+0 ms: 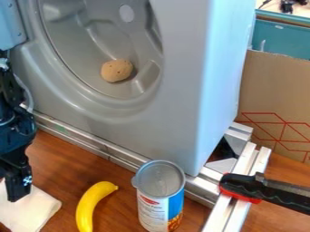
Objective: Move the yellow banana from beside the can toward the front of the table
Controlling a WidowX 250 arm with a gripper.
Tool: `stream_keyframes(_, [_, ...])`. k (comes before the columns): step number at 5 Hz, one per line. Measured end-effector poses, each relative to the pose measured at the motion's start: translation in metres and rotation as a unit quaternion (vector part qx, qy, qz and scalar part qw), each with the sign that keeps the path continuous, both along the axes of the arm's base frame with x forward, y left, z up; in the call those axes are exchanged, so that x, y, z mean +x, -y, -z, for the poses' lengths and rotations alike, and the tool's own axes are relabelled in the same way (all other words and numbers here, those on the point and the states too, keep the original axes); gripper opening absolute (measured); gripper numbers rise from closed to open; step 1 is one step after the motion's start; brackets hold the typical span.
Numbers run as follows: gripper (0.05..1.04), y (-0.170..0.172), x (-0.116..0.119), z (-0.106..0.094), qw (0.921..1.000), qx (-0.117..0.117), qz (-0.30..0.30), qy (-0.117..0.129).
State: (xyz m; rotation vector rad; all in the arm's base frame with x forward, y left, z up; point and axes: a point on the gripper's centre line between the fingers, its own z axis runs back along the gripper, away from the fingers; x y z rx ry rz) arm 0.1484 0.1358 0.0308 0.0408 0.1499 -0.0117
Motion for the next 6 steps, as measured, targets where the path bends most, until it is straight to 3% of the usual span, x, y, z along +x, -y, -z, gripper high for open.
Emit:
stream_keyframes(1, [1.001, 0.002, -0.002, 0.003, 1.0000, -0.006, -0.001, -0.005])
stream_keyframes(2, [1.001, 0.026, 0.006, 0.002, 0.9992, -0.030, 0.008, 0.024])
stream_keyframes(3, [1.001, 0.048, 0.017, 0.001, 0.9980, -0.037, 0.035, 0.036])
stream_keyframes(6, [1.001, 0.073, 0.064, 0.021, 0.9992, -0.036, 0.016, 0.011])
